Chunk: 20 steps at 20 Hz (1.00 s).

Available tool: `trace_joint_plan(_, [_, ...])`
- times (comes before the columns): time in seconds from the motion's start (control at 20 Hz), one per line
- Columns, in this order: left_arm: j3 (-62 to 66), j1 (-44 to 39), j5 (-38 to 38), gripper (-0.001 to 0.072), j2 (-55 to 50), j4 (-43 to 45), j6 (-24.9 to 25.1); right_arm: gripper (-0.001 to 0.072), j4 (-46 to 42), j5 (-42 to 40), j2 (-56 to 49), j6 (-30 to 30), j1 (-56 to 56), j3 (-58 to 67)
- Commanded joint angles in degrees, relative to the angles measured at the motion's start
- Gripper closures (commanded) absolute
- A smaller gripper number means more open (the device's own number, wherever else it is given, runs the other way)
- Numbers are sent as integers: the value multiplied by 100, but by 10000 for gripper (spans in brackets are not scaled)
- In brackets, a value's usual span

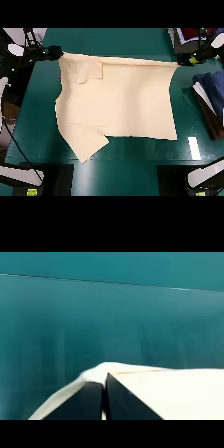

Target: Fold the shirts.

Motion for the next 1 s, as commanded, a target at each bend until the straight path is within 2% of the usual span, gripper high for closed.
trace_joint_plan(0.0, [140, -7, -592, 688, -72, 144, 295, 697, -20, 181, -179, 13, -4, 232])
trace_joint_plan(0.1, [138, -7, -1421, 689, -37, 396, 249, 697, -26, 647, -151, 7, -4, 111])
trace_joint_plan(0.25, [35, -7, -2271, 689, -37, 1128, -90, 697, -11, 695, 184, 9, 13, -723])
trace_joint_plan(0.35, [-179, -7, -2391, 688, -37, 1475, -94, 697, -11, 549, 422, 9, 37, -1318])
trace_joint_plan(0.55, [-730, -7, -2162, 687, -37, 1537, -92, 697, 151, 264, 667, 7, 208, -2155])
trace_joint_plan(0.65, [-907, -7, -2100, 687, -39, 1683, -94, 696, 304, 208, 671, 7, 258, -2374])
trace_joint_plan(0.8, [-925, -7, -2389, 686, -42, 1803, -94, 696, 540, 142, 671, 13, 280, -2507])
trace_joint_plan(0.9, [-925, -7, -2586, 671, -42, 1867, -422, 688, 756, 164, 671, 13, 280, -2505])
trace_joint_plan(0.95, [-925, -7, -2667, 414, -42, 1891, -605, 585, 914, 173, 671, 13, 280, -2505])
